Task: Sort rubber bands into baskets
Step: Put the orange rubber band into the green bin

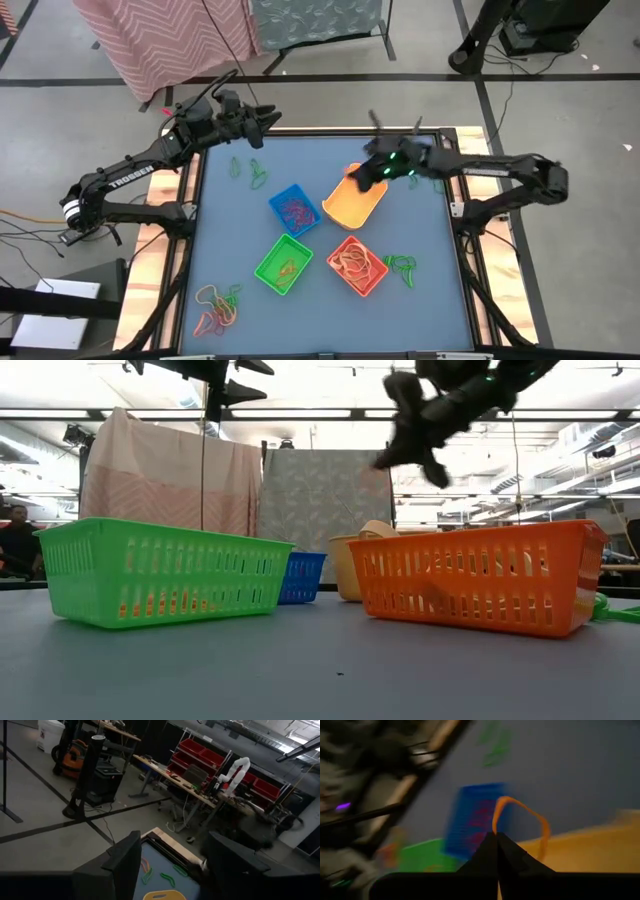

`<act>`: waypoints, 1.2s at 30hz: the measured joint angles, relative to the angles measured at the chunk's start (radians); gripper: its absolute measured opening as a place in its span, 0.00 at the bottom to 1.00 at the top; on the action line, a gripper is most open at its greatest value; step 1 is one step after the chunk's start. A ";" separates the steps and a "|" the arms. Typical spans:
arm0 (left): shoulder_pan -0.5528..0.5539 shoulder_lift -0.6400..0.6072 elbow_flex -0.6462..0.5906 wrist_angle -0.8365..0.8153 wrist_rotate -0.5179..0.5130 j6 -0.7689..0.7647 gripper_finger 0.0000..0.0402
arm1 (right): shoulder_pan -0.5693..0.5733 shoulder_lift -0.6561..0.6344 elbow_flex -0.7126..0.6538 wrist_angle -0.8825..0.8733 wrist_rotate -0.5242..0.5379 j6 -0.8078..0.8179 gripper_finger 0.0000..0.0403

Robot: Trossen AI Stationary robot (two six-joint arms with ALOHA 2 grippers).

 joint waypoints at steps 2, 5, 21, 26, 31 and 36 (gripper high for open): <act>0.000 0.000 0.000 -0.001 0.000 0.000 0.57 | 0.072 0.065 0.000 0.141 -0.017 0.037 0.00; 0.000 0.000 0.000 -0.002 0.000 0.000 0.57 | 0.162 0.175 0.000 0.377 -0.048 0.084 0.00; 0.000 0.000 0.000 -0.002 0.000 0.000 0.57 | 0.364 0.586 0.012 0.904 -0.197 0.147 0.01; 0.000 0.000 0.000 -0.005 0.000 0.000 0.57 | 0.383 0.638 0.098 0.909 -0.205 0.103 0.02; 0.000 0.000 0.000 -0.008 0.001 0.000 0.57 | 0.371 0.673 0.207 0.815 -0.252 0.016 0.02; 0.000 0.000 0.000 -0.008 0.002 0.000 0.57 | 0.358 0.683 0.262 0.706 -0.281 -0.061 0.03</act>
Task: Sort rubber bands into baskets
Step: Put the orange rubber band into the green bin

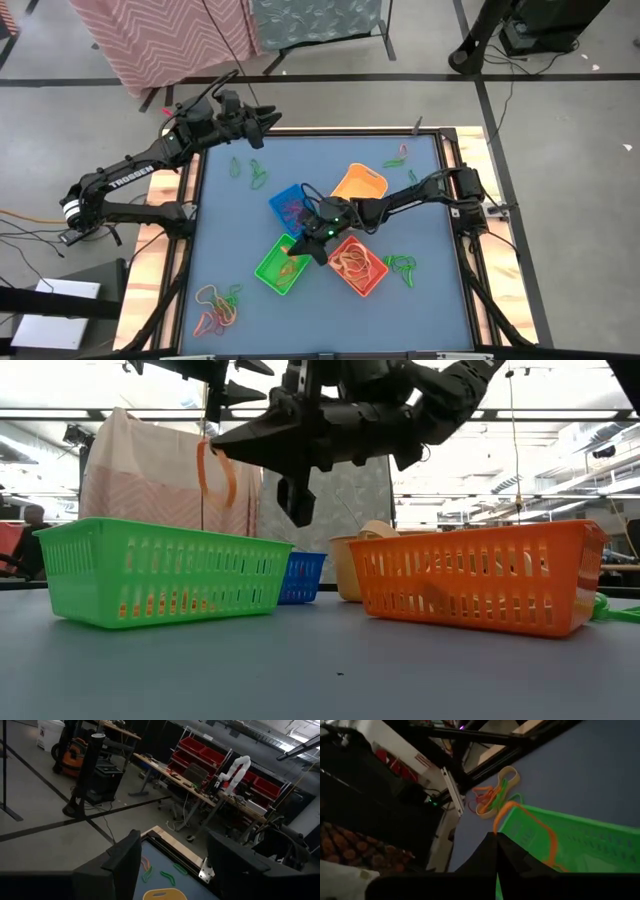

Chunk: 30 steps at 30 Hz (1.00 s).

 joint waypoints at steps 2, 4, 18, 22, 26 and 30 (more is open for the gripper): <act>0.000 0.000 0.000 -0.001 0.000 0.000 0.57 | 0.000 0.000 0.008 -0.012 0.003 -0.039 0.04; 0.000 0.000 0.000 -0.001 0.000 0.000 0.57 | -0.003 -0.003 0.013 -0.023 0.004 -0.064 0.06; 0.000 0.000 0.000 -0.001 0.000 0.000 0.57 | -0.018 -0.006 0.021 -0.035 -0.014 -0.124 0.55; 0.000 0.000 0.000 -0.001 0.000 0.000 0.57 | -0.030 -0.027 0.021 -0.056 -0.051 -0.164 0.61; 0.000 0.000 0.000 -0.001 0.001 0.000 0.57 | -0.049 -0.102 0.020 -0.207 -0.048 -0.283 0.61; 0.000 0.000 0.000 0.000 0.001 0.000 0.57 | -0.093 -0.249 0.021 -0.504 0.064 -0.444 0.59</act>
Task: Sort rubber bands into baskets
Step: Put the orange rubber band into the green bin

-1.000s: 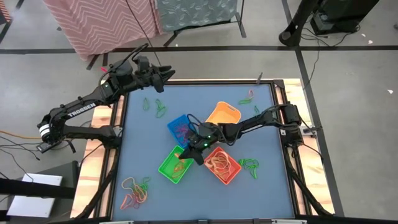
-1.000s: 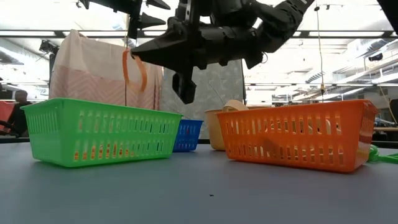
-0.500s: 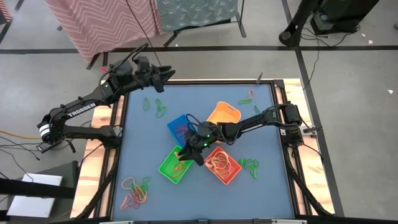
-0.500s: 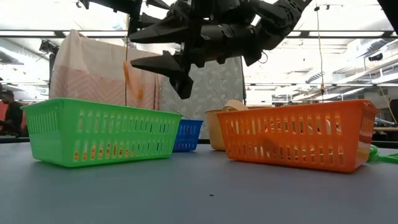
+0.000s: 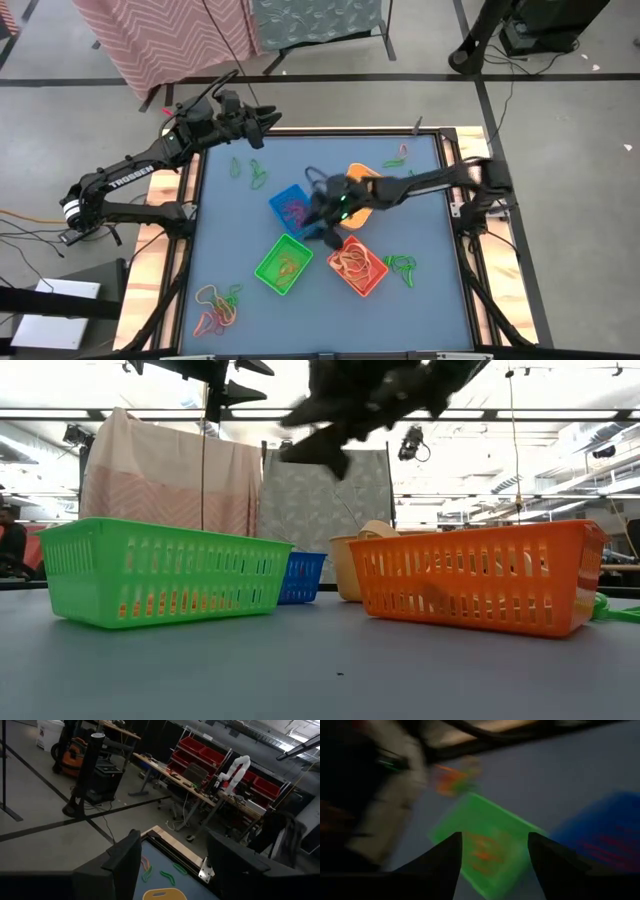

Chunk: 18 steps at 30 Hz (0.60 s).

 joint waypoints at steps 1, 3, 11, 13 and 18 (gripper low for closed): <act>0.000 0.000 0.000 0.001 0.000 0.000 0.57 | -0.015 -0.043 0.000 -0.078 0.043 -0.034 0.58; 0.000 0.000 0.000 0.001 0.000 0.000 0.57 | -0.047 -0.121 0.000 -0.223 0.141 -0.092 0.57; 0.000 0.000 0.000 0.022 0.000 0.000 0.57 | -0.318 -0.342 -0.038 -0.662 0.637 0.103 0.52; 0.000 0.000 0.000 0.037 0.000 0.000 0.57 | -0.434 -0.368 -0.075 -0.752 0.701 0.266 0.51; 0.000 0.000 0.000 0.064 -0.001 0.000 0.57 | -0.695 -0.385 -0.175 -0.808 0.664 0.514 0.51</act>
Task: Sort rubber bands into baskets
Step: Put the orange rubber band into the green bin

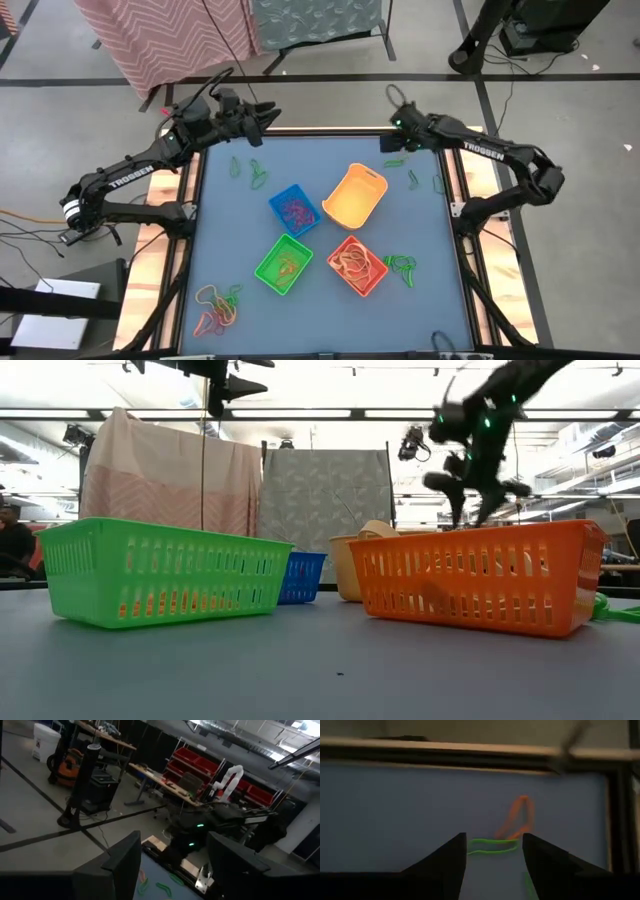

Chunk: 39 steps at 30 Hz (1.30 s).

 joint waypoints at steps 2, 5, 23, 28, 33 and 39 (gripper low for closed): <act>0.000 0.000 0.000 0.010 0.000 0.000 0.57 | -0.071 0.019 -0.024 0.033 -0.016 0.022 0.51; 0.000 0.000 0.000 0.024 0.000 0.000 0.57 | -0.140 0.070 -0.045 0.073 -0.018 0.051 0.50; 0.000 0.000 0.000 0.041 0.000 0.052 0.57 | -0.226 0.486 0.076 0.067 -0.089 0.124 0.41; 0.000 0.000 0.000 0.040 0.000 0.055 0.57 | -0.225 0.525 0.108 0.027 -0.073 0.074 0.38; 0.000 0.000 0.000 0.040 0.000 0.056 0.57 | -0.223 0.528 0.108 0.036 -0.081 0.012 0.17; 0.000 0.000 0.000 0.040 0.000 0.055 0.57 | -0.224 0.493 0.103 0.029 -0.099 -0.101 0.02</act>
